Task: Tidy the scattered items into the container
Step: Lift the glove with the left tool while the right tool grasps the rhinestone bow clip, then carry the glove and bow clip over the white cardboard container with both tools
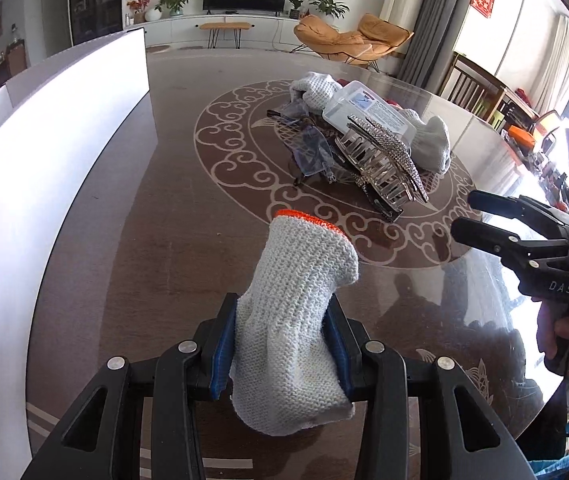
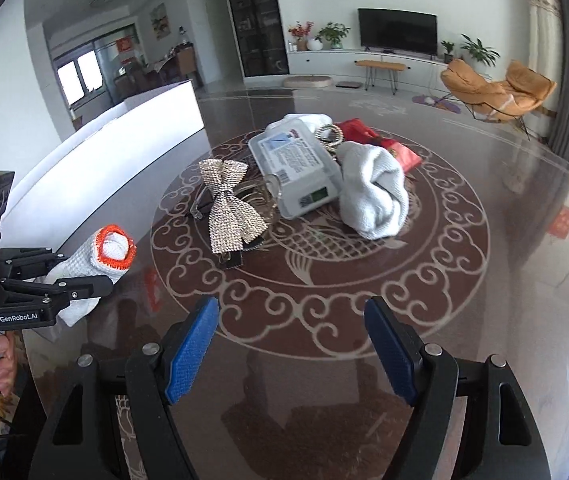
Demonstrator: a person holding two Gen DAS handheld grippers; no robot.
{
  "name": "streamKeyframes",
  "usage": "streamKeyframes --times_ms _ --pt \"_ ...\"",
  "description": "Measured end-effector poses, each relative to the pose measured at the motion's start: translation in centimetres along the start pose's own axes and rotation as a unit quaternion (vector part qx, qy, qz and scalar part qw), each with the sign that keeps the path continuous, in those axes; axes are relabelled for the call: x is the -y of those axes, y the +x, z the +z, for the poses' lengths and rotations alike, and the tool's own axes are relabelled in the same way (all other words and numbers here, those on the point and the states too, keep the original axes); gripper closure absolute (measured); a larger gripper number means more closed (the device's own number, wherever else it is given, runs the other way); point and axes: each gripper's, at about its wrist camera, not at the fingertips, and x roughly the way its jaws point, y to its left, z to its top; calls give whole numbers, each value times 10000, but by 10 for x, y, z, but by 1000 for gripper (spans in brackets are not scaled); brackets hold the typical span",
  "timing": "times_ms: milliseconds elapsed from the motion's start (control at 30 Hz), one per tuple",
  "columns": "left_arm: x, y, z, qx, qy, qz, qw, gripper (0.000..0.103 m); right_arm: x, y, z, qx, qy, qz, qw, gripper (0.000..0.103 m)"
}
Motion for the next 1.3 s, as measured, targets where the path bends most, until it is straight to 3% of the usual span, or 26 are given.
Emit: streamKeyframes --times_ms 133,233,467,533,600,967,1300 --pt "-6 -5 -2 68 -246 43 9997 62 -14 34 23 -323 -299 228 9988 26" --pt "-11 -4 -5 83 -430 20 9990 62 -14 60 32 -546 -264 148 9980 26" --pt "-13 3 -2 25 -531 41 9986 62 -4 84 57 -417 60 50 9991 26" --pt "-12 4 -2 8 -550 41 9985 62 -1 84 60 -441 220 93 9987 30" --pt "-9 3 -3 3 -540 25 9985 62 -2 79 60 -439 273 232 9984 52" --pt "22 -4 -22 -29 -334 -169 9993 62 3 -8 -24 -181 821 56 9964 54" --pt "41 -10 -28 -3 -267 -218 9994 62 -1 -40 -70 70 1424 70 9898 54"
